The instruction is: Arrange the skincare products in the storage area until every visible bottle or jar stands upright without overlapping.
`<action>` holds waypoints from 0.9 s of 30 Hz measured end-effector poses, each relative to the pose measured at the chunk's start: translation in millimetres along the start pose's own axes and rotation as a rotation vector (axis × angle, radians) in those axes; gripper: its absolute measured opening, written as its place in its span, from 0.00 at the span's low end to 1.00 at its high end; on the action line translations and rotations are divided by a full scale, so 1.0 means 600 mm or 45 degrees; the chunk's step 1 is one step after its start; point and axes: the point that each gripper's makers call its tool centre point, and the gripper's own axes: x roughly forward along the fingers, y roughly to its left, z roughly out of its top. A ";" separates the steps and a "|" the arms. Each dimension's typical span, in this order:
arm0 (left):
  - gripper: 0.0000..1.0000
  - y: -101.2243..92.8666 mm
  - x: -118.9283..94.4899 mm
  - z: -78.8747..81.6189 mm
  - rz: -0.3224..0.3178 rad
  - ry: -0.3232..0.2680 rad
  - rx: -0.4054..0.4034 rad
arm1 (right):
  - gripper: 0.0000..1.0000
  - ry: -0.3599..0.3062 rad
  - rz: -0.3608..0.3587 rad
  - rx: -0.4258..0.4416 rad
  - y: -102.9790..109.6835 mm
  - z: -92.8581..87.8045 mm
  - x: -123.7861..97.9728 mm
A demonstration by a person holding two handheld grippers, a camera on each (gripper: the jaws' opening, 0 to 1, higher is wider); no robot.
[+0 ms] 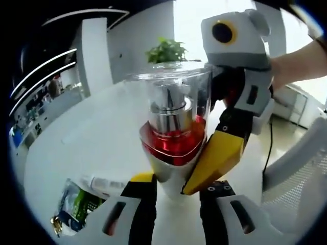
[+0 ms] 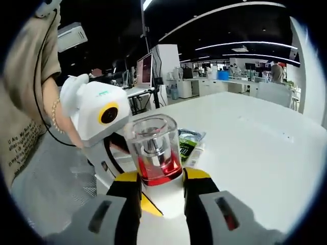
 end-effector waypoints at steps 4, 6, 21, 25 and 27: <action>0.28 0.008 0.008 0.005 0.010 -0.005 -0.002 | 0.31 -0.009 -0.019 0.002 -0.009 0.002 0.000; 0.28 0.011 0.011 0.007 0.011 -0.009 -0.003 | 0.31 -0.015 -0.026 0.005 -0.016 0.002 -0.001; 0.29 0.066 0.050 0.030 0.060 -0.019 -0.007 | 0.31 -0.025 0.000 -0.047 -0.079 0.014 0.015; 0.29 0.081 0.058 0.034 0.060 -0.016 -0.004 | 0.31 -0.046 0.001 -0.046 -0.098 0.018 0.021; 0.29 0.087 0.060 0.035 0.064 -0.013 -0.002 | 0.31 -0.058 0.008 -0.041 -0.106 0.021 0.026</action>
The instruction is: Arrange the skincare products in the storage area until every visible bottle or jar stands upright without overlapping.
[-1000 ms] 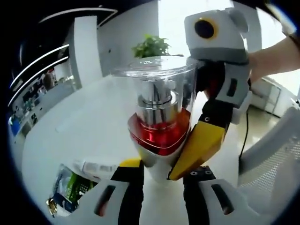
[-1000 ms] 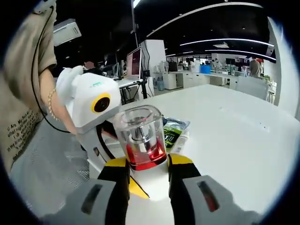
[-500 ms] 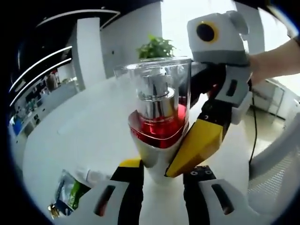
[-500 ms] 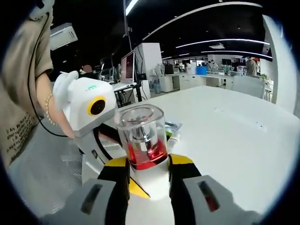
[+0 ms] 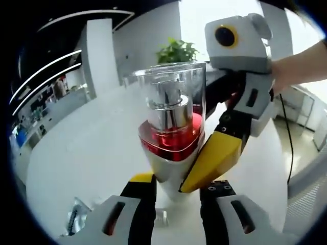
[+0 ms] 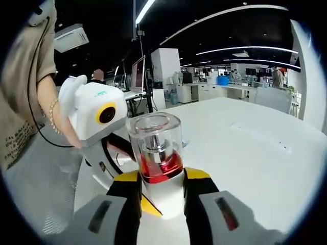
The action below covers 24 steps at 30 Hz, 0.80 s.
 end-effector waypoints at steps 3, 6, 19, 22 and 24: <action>0.29 0.011 0.005 0.001 0.011 0.004 0.009 | 0.31 -0.002 0.004 -0.008 -0.009 0.004 0.007; 0.30 0.023 0.010 0.003 0.015 0.008 0.020 | 0.31 -0.002 0.002 -0.013 -0.019 0.007 0.011; 0.30 0.049 0.028 0.012 0.003 0.016 0.018 | 0.30 0.003 0.001 -0.024 -0.046 0.015 0.020; 0.29 0.051 0.030 0.013 0.003 0.013 0.012 | 0.30 0.008 0.000 -0.027 -0.048 0.015 0.021; 0.29 0.051 0.031 0.013 0.003 0.012 0.011 | 0.30 0.009 -0.001 -0.026 -0.049 0.015 0.021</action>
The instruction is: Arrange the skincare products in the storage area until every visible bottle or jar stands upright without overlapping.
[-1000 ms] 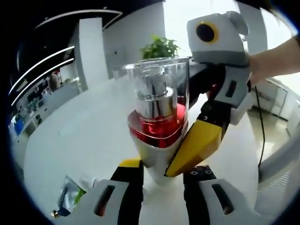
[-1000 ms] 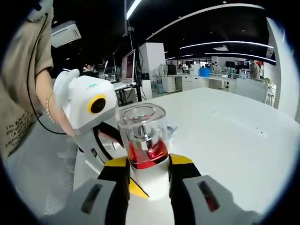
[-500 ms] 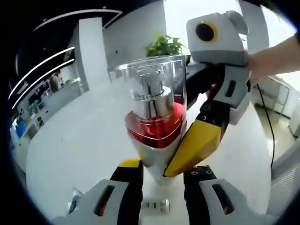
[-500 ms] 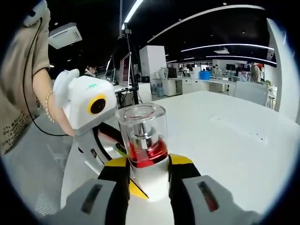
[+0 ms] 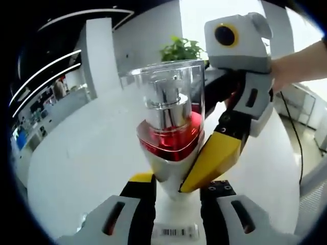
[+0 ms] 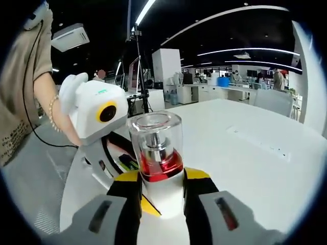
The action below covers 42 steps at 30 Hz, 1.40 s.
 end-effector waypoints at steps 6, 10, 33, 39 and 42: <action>0.30 -0.001 0.000 0.000 0.001 -0.004 0.005 | 0.31 0.007 -0.002 0.014 0.001 -0.001 0.001; 0.31 -0.001 -0.002 0.000 -0.005 -0.014 0.031 | 0.31 0.053 -0.034 0.003 0.001 -0.010 0.002; 0.57 -0.036 -0.043 -0.019 -0.090 -0.004 -0.001 | 0.55 0.037 -0.151 0.125 0.019 -0.014 -0.026; 0.65 -0.045 -0.060 -0.029 -0.108 0.009 -0.027 | 0.61 0.037 -0.194 0.175 0.030 -0.019 -0.035; 0.70 -0.049 -0.069 -0.032 -0.120 0.011 -0.042 | 0.63 -0.023 -0.242 0.253 0.036 -0.014 -0.040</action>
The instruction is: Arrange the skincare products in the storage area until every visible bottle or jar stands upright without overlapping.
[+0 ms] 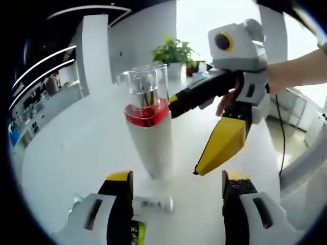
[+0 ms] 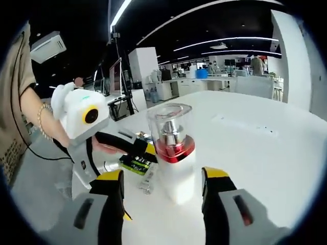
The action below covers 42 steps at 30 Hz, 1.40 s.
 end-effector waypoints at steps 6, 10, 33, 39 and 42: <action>0.79 -0.013 -0.023 -0.006 -0.022 -0.005 -0.032 | 0.68 0.003 -0.022 0.034 0.027 -0.014 -0.010; 0.82 -0.018 -0.039 -0.018 -0.027 0.010 -0.047 | 0.72 -0.011 -0.039 0.061 0.041 -0.016 -0.020; 0.91 -0.072 -0.160 -0.084 -0.003 0.005 -0.185 | 0.86 -0.060 -0.086 0.149 0.142 -0.027 -0.061; 0.93 -0.073 -0.194 -0.092 0.036 -0.022 -0.256 | 0.88 -0.063 -0.098 0.161 0.162 -0.031 -0.068; 0.94 -0.076 -0.211 -0.096 0.052 -0.036 -0.288 | 0.90 -0.072 -0.101 0.167 0.173 -0.031 -0.074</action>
